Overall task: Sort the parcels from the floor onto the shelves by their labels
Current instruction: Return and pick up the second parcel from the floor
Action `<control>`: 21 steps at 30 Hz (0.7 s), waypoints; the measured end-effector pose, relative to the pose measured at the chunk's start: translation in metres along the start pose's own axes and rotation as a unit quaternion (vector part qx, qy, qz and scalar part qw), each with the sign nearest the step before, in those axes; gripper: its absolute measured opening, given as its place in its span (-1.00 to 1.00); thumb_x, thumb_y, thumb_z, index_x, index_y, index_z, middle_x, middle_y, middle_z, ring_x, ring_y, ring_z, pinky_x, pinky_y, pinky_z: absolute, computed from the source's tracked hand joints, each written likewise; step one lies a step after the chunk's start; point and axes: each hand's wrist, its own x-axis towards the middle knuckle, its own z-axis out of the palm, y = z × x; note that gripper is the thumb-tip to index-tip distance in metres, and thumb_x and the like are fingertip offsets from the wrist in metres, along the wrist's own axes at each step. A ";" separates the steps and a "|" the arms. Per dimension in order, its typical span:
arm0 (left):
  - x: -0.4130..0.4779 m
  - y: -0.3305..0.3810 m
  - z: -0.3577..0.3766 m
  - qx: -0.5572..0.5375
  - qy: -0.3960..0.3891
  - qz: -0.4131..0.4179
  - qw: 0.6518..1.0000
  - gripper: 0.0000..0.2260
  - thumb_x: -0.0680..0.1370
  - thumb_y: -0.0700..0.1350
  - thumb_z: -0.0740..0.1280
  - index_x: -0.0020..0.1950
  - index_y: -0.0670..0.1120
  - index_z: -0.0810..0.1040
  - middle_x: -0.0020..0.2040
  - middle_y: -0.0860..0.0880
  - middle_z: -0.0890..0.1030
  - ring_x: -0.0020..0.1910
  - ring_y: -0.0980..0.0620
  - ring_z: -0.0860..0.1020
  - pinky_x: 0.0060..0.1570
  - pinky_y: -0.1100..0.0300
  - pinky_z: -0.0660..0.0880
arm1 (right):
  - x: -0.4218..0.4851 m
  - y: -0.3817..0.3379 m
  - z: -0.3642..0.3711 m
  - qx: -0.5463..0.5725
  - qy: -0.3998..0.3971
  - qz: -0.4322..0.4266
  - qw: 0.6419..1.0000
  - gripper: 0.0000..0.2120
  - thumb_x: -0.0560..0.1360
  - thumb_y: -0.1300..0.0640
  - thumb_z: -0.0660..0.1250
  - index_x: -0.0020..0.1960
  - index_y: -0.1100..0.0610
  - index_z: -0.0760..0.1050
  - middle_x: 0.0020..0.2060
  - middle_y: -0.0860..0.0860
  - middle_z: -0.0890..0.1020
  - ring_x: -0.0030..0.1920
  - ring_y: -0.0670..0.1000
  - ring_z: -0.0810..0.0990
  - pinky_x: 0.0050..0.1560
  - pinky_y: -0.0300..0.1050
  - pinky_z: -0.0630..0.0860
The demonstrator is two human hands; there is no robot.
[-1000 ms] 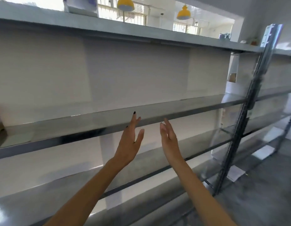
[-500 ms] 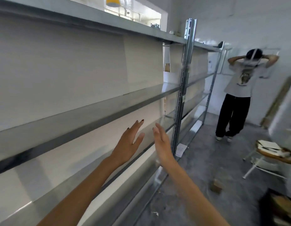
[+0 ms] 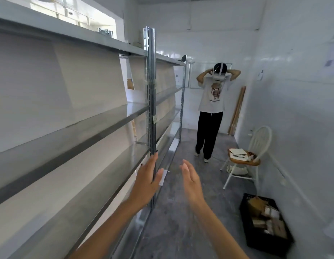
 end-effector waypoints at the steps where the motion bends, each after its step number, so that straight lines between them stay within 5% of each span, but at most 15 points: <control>1: 0.009 0.003 0.013 0.002 -0.009 0.006 1.000 -0.50 0.61 0.10 0.10 0.52 0.09 0.07 0.52 0.10 0.19 0.49 0.13 0.17 0.49 0.03 0.14 | 0.007 0.002 -0.012 -0.003 0.013 0.000 1.000 -0.58 0.63 0.00 0.06 0.45 0.07 0.27 0.40 0.00 0.41 0.41 -0.06 0.33 0.33 -0.24 0.23; 9: 0.081 0.033 0.100 0.016 -0.056 0.047 0.997 -0.42 0.56 0.27 -0.02 0.53 0.07 0.06 0.54 0.04 0.17 0.52 0.08 0.12 0.48 -0.12 0.10 | 0.073 0.019 -0.103 -0.026 0.082 -0.004 0.996 -0.58 0.62 -0.06 0.06 0.45 0.01 0.26 0.41 -0.01 0.39 0.42 -0.06 0.31 0.40 -0.14 0.22; 17: 0.125 0.054 0.162 0.021 -0.066 0.058 0.996 -0.47 0.60 0.15 0.02 0.53 0.02 0.05 0.55 0.01 0.11 0.54 0.08 0.02 0.48 -0.15 0.03 | 0.118 0.033 -0.173 -0.045 0.117 0.005 0.992 -0.57 0.62 -0.05 0.05 0.46 0.02 0.25 0.42 -0.01 0.38 0.43 -0.05 0.30 0.43 -0.11 0.21; 21: 0.136 0.048 0.186 0.033 -0.074 0.053 0.995 -0.48 0.60 0.14 0.03 0.53 0.02 0.04 0.55 0.02 0.10 0.54 0.09 0.00 0.49 -0.15 0.00 | 0.129 0.045 -0.199 -0.047 0.128 0.015 0.990 -0.58 0.63 -0.03 0.03 0.46 0.04 0.24 0.36 0.00 0.44 0.27 -0.12 0.39 0.27 -0.20 0.27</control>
